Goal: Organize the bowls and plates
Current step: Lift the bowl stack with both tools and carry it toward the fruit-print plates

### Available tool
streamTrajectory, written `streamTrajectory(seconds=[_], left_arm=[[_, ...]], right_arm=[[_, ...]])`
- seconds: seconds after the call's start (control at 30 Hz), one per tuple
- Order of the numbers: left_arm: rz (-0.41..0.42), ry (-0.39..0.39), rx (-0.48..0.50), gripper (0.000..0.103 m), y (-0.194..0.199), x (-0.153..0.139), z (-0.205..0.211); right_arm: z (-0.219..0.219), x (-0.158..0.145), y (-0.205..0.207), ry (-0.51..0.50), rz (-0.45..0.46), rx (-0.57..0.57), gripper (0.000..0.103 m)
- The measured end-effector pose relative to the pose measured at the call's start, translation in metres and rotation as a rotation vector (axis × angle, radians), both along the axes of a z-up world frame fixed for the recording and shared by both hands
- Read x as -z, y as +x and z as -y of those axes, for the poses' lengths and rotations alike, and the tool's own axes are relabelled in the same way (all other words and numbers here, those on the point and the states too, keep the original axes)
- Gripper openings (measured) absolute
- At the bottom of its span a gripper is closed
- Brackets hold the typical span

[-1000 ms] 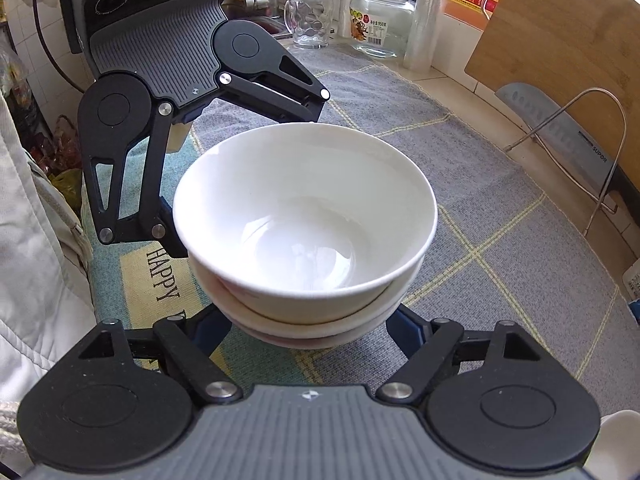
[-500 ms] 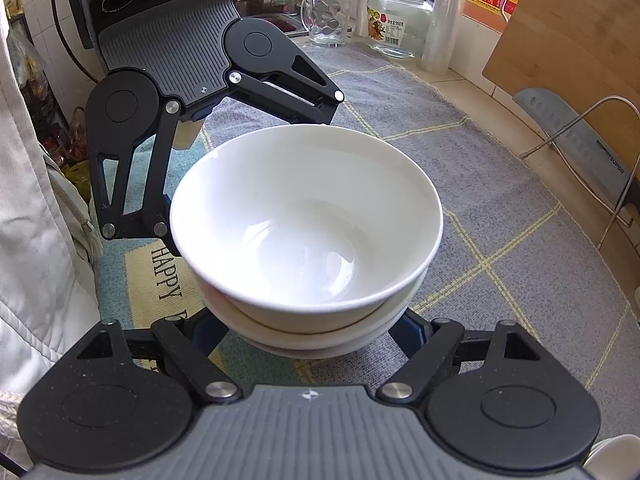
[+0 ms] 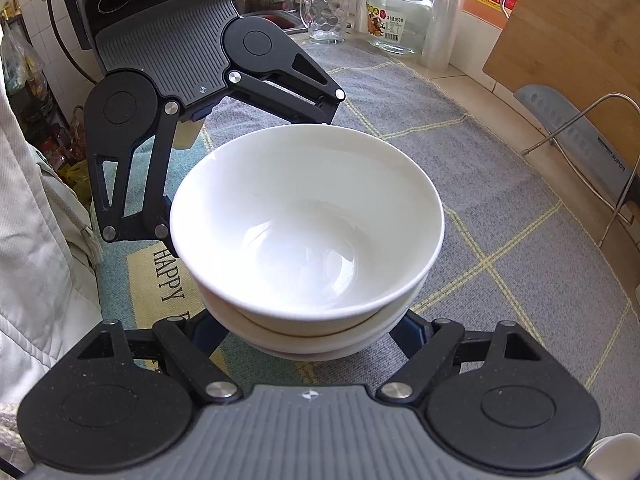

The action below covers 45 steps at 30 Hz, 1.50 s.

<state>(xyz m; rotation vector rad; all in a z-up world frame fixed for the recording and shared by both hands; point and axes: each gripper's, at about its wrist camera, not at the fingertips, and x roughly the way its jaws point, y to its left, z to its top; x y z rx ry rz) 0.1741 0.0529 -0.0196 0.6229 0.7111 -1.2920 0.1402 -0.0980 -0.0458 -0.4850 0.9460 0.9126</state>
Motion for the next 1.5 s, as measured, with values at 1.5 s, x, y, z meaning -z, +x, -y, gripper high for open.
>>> streamTrajectory(seconds=[1.5], left_arm=[[0.098,-0.043,-0.057,0.086,-0.018,-0.024,0.188]], right_arm=[[0.179,-0.056,0.002,-0.034,0.095,-0.034,0.088]])
